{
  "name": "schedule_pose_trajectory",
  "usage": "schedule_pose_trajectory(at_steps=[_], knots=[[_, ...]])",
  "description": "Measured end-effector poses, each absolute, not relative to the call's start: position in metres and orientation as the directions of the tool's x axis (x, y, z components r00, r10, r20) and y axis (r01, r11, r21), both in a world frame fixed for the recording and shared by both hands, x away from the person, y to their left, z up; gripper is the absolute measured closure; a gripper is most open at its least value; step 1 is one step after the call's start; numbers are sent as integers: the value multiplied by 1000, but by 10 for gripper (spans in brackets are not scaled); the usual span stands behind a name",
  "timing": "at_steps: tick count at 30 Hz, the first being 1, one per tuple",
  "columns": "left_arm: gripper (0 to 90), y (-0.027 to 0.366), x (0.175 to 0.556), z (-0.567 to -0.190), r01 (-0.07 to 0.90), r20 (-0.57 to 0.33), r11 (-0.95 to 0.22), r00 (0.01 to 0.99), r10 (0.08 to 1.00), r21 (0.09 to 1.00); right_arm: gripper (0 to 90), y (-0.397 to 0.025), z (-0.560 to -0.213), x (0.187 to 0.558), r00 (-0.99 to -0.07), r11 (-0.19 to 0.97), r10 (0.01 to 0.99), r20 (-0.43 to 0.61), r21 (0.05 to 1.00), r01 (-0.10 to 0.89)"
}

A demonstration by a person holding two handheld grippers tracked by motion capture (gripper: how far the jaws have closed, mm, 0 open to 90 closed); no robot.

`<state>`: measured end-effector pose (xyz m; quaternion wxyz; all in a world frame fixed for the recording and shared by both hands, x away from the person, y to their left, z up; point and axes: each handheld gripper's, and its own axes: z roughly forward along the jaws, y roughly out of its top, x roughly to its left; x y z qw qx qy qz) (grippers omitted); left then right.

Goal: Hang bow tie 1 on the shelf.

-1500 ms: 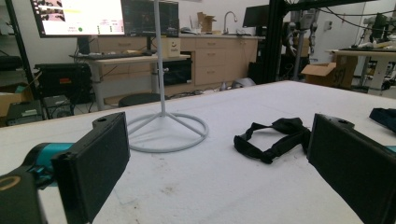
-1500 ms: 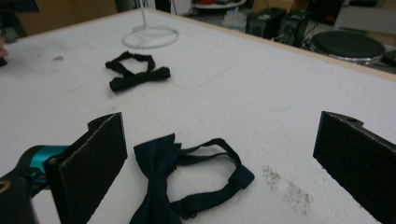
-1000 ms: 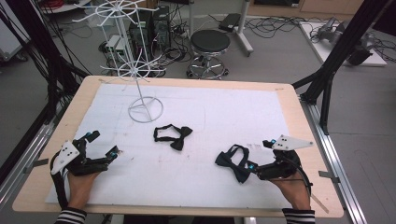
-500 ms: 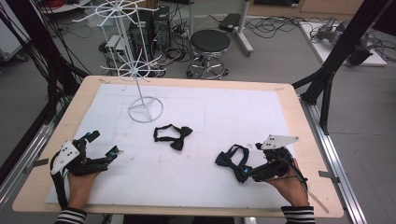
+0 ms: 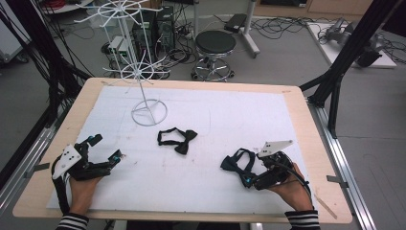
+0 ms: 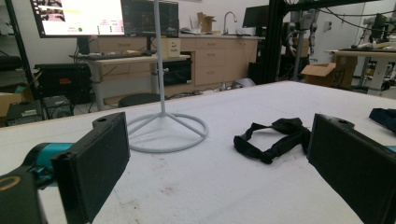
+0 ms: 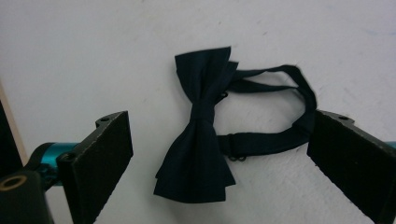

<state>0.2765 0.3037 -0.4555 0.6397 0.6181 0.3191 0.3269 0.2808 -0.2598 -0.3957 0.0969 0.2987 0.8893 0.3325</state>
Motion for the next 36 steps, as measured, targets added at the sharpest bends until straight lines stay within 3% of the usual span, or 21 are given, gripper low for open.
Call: schedule_pose_trajectory(at_steps=[5, 14, 36], knots=[[63, 304, 277, -455, -24, -5, 23, 583, 813, 999, 174, -256, -401, 280, -820, 638, 571, 25, 616, 463], [63, 303, 276, -455, -23, -4, 21, 583, 813, 1000, 187, -253, -406, 280, -817, 657, 575, 37, 573, 489], [63, 303, 276, -455, -23, -5, 22, 582, 813, 999, 450, -248, -415, 285, -829, 702, 555, 67, 497, 510]])
